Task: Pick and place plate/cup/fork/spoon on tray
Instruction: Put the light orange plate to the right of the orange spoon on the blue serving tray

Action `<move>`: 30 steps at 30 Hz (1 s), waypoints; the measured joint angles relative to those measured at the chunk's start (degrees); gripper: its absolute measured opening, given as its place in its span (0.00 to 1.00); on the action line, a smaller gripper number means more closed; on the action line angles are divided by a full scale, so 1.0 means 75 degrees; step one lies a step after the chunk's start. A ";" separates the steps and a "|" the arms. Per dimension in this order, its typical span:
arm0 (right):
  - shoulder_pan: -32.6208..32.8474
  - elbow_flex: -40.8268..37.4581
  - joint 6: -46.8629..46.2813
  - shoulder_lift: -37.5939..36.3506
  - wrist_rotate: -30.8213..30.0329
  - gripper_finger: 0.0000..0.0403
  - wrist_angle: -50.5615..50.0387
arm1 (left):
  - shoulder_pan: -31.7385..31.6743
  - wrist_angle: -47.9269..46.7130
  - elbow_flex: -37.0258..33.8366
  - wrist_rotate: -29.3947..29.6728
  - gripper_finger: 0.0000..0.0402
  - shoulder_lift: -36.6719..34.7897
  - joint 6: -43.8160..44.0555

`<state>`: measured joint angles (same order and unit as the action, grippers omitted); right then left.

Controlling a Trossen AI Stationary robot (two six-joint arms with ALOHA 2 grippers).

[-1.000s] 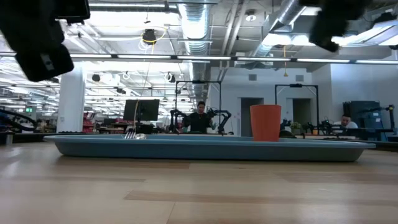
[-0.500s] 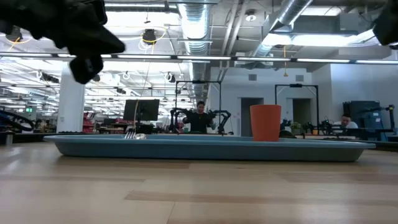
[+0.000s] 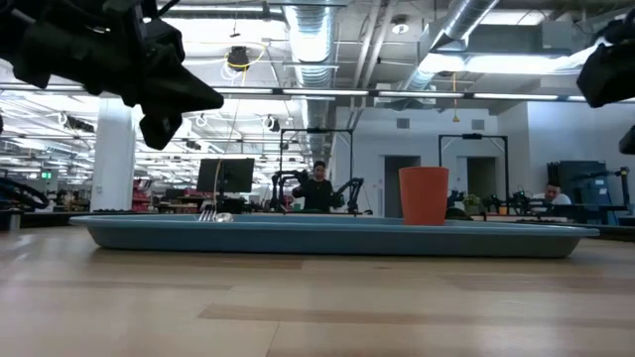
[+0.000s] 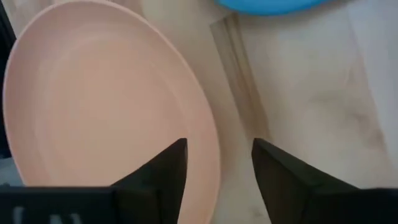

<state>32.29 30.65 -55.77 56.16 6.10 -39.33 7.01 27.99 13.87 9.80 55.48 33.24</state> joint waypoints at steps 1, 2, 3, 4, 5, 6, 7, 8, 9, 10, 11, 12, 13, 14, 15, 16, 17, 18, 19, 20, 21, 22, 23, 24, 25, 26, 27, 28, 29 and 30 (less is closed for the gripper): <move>-0.0106 0.0000 0.0137 0.0091 0.0032 0.51 0.0005 | -0.0042 -0.0003 0.0000 -0.0062 0.00 0.0000 -0.0030; -0.0196 0.0000 0.0284 0.0197 0.0096 0.51 -0.0002 | -0.0075 -0.0021 0.0000 -0.0089 0.00 0.0000 -0.0042; -0.0283 0.0000 0.0464 0.0326 0.0222 0.51 0.0019 | -0.0096 -0.0029 0.0000 -0.0092 0.00 0.0000 -0.0072; -0.0352 0.0000 0.0651 0.0476 0.0371 0.50 0.0126 | -0.0120 -0.0035 0.0000 -0.0088 0.00 0.0000 -0.0092; -0.0423 0.0000 0.0823 0.0658 0.0558 0.49 0.0268 | -0.0125 -0.0035 0.0000 -0.0085 0.00 0.0000 -0.0114; -0.0476 0.0000 0.0969 0.0830 0.0726 0.48 0.0406 | -0.0129 -0.0035 0.0000 -0.0078 0.00 0.0000 -0.0120; -0.0517 0.0000 0.1078 0.0999 0.0903 0.47 0.0501 | -0.0126 -0.0042 0.0000 -0.0081 0.00 0.0000 -0.0121; -0.0544 0.0000 0.1149 0.1171 0.1041 0.46 0.0582 | -0.0126 -0.0060 0.0000 -0.0081 0.00 0.0000 -0.0121; -0.0573 0.0000 0.1205 0.1337 0.1127 0.46 0.0686 | -0.0123 -0.0086 0.0000 -0.0085 0.00 0.0000 -0.0122; -0.0585 0.0000 0.1273 0.1490 0.1230 0.45 0.0783 | -0.0123 -0.0099 0.0000 -0.0090 0.00 0.0000 -0.0123; -0.0599 0.0000 0.1321 0.1631 0.1317 0.44 0.0860 | -0.0123 -0.0099 0.0000 -0.0081 0.00 0.0000 -0.0123; -0.0618 0.0000 0.1364 0.1769 0.1407 0.43 0.0897 | -0.0123 -0.0100 0.0000 -0.0073 0.00 0.0000 -0.0123; -0.0620 0.0000 0.1401 0.1907 0.1430 0.42 0.0932 | -0.0123 -0.0113 0.0000 -0.0072 0.00 0.0000 -0.0123; -0.0620 0.0000 0.1423 0.2045 0.1433 0.41 0.0968 | -0.0123 -0.0117 0.0000 -0.0072 0.00 0.0000 -0.0123; -0.0620 0.0000 0.1465 0.2173 0.1445 0.40 0.1006 | -0.0123 -0.0120 0.0000 -0.0072 0.00 0.0000 -0.0122; -0.0619 0.0000 0.1505 0.2300 0.1468 0.38 0.1072 | -0.0123 -0.0145 0.0000 -0.0072 0.00 0.0000 -0.0105; -0.0617 0.0000 0.1561 0.2430 0.1499 0.37 0.1168 | -0.0123 -0.0191 0.0000 -0.0072 0.00 0.0000 -0.0035; -0.0620 0.0000 0.1625 0.2553 0.1548 0.35 0.1246 | -0.0123 -0.0230 0.0000 -0.0069 0.00 0.0000 0.0059; -0.0617 0.0000 0.1673 0.2677 0.1620 0.33 0.1319 | -0.0123 -0.0233 0.0000 -0.0067 0.00 0.0000 0.0135; -0.0617 0.0000 0.1690 0.2808 0.1708 0.30 0.1434 | -0.0123 -0.0221 0.0000 -0.0064 0.00 0.0000 0.0189; -0.0622 0.0006 0.1699 0.2904 0.1787 0.28 0.1499 | -0.0123 -0.0213 0.0000 -0.0054 0.00 0.0000 0.0204; -0.0628 0.0011 0.1700 0.2981 0.1880 0.25 0.1559 | -0.0123 -0.0213 0.0000 -0.0027 0.00 0.0000 0.0204; -0.0631 0.0015 0.1700 0.3052 0.1943 0.23 0.1619 | -0.0123 -0.0216 0.0000 0.0011 0.00 0.0000 0.0197; -0.0631 0.0016 0.1700 0.3092 0.1976 0.20 0.1654 | -0.0123 -0.0214 0.0000 0.0068 0.00 0.0000 0.0166; -0.0631 0.0023 0.1700 0.3123 0.2026 0.17 0.1690 | -0.0123 -0.0212 0.0000 0.0124 0.00 0.0000 0.0124; -0.0631 0.0038 0.1702 0.3133 0.2100 0.14 0.1726 | -0.0123 -0.0210 0.0000 0.0200 0.00 0.0000 0.0098; -0.0639 0.0055 0.1699 0.3118 0.2184 0.11 0.1752 | -0.0123 -0.0213 0.0000 0.0272 0.00 0.0000 0.0066; -0.0674 0.0052 0.1691 0.3054 0.2312 0.08 0.1800 | -0.0123 -0.0209 0.0000 0.0342 0.00 0.0000 0.0055; -0.0716 0.0052 0.1610 0.2975 0.2361 0.05 0.1844 | -0.0123 -0.0199 0.0000 0.0393 0.00 0.0000 0.0055; -0.0761 0.0052 0.1483 0.2884 0.2421 0.03 0.1855 | -0.0123 -0.0201 0.0000 0.0429 0.00 0.0000 0.0042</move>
<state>26.58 31.05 -44.65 77.79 24.25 -25.42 6.09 26.48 13.87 13.01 55.48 33.55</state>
